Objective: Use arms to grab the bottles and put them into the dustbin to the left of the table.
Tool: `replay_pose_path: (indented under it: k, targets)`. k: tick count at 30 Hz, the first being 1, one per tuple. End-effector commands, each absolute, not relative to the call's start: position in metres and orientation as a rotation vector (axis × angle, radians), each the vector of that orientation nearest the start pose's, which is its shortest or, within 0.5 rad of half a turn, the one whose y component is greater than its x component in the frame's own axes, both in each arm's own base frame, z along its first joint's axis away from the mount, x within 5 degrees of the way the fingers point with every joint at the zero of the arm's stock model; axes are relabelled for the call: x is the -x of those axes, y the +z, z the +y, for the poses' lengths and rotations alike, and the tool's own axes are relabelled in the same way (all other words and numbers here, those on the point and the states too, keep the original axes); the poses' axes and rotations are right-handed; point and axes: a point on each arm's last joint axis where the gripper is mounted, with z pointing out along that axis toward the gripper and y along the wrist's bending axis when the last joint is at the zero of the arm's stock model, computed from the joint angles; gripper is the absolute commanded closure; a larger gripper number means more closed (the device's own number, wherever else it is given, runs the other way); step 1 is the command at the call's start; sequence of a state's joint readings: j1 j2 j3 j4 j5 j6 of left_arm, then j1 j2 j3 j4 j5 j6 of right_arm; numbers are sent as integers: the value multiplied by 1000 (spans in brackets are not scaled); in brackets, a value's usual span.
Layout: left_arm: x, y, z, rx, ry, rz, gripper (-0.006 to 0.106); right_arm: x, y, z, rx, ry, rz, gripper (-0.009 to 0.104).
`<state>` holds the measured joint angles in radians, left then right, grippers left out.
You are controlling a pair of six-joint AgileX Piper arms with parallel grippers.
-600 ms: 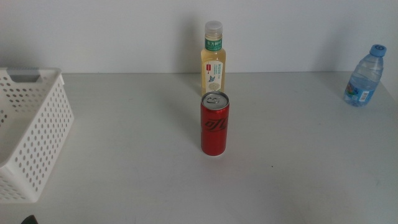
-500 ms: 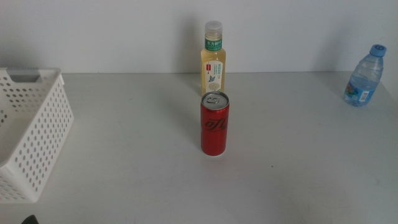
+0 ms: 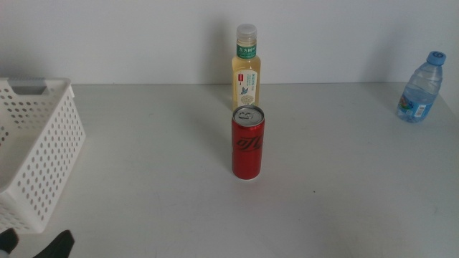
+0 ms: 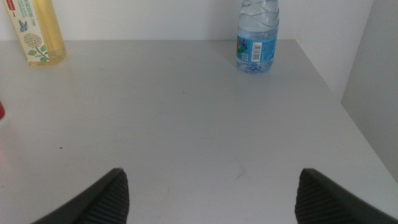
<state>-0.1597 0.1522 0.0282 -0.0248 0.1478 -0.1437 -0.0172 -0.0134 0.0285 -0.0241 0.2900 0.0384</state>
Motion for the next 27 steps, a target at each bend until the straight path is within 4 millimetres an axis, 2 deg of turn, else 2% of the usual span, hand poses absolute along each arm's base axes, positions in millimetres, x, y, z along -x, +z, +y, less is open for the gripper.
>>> replay_pose_path:
  k: [1,11,14,20,27]
  targets:
    - [-77,191,-18,-47,-307,1729,7,-54,189,-2,-23,-30,1684,20]
    - [-111,191,-66,-337,-496,1606,7,-54,189,-2,-23,-30,1684,20]
    - [-117,189,-76,-359,-539,1552,7,-54,189,-2,-23,-30,1684,20]
    - [-128,182,-85,-353,-552,1484,7,-54,189,-2,-23,-30,1684,20]
    - [-131,168,-87,-363,-545,1572,7,-54,189,-2,-23,-30,1684,20]
